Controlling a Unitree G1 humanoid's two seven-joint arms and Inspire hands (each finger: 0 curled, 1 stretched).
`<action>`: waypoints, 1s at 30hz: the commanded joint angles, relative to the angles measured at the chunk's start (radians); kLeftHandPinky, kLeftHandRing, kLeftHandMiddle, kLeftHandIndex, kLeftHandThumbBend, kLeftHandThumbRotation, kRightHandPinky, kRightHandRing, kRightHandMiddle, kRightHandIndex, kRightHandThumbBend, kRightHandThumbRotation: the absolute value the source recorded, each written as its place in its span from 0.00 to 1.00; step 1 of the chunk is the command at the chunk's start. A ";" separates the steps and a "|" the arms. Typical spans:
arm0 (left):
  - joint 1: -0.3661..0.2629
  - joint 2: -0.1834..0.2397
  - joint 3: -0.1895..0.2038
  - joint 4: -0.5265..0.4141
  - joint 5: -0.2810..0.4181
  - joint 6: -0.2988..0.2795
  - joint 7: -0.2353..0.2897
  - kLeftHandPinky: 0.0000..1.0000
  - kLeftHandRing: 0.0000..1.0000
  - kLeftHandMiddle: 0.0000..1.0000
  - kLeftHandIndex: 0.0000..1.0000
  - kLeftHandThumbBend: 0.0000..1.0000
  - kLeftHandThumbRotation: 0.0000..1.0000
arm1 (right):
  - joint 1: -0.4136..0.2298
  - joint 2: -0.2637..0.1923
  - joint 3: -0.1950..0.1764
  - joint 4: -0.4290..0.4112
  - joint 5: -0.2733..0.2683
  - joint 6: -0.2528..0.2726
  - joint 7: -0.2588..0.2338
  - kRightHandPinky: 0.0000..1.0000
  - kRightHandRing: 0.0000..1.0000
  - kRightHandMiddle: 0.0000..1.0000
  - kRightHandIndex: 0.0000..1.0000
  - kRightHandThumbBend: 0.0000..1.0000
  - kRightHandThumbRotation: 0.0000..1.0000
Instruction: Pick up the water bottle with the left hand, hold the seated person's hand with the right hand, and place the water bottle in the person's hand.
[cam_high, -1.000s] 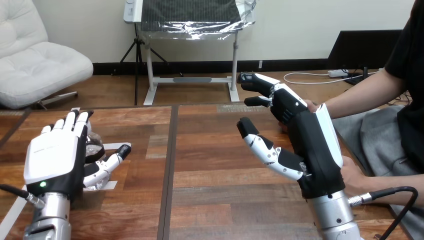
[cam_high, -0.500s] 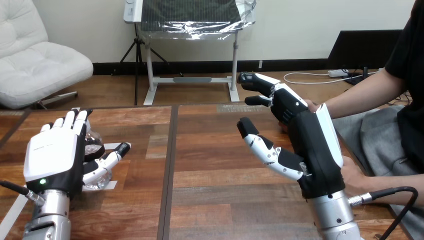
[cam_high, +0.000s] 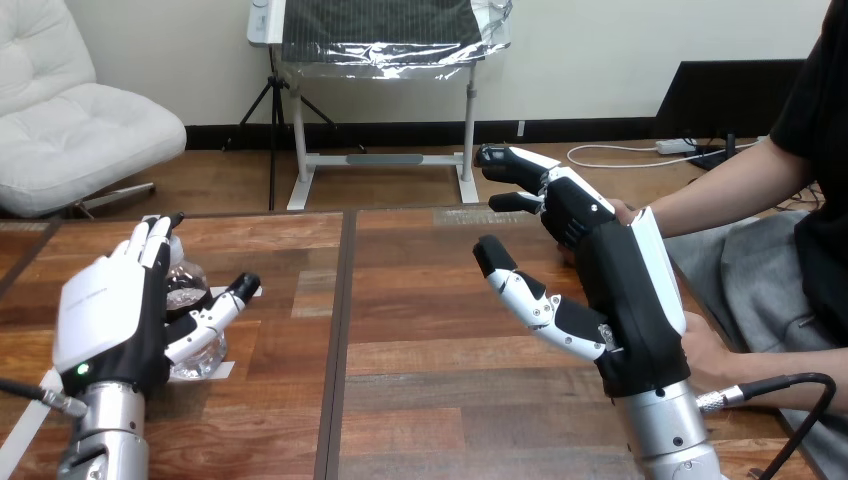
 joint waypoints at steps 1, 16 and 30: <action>-0.035 -0.058 0.074 0.045 -0.117 -0.064 -0.023 0.86 0.92 0.94 0.94 0.64 0.80 | -0.053 -0.005 -0.010 -0.024 0.009 -0.006 -0.003 0.71 0.81 0.83 0.77 0.39 0.21; -0.051 -0.125 0.165 0.138 -0.299 -0.232 -0.062 0.86 0.92 0.95 0.95 0.64 0.64 | -0.054 -0.013 -0.011 -0.019 0.009 -0.011 0.000 0.72 0.82 0.83 0.77 0.39 0.21; -0.070 -0.137 0.191 0.205 -0.312 -0.315 -0.058 0.89 0.93 0.97 0.97 0.64 0.61 | -0.051 -0.010 -0.009 -0.029 0.009 0.003 -0.001 0.73 0.82 0.84 0.78 0.39 0.22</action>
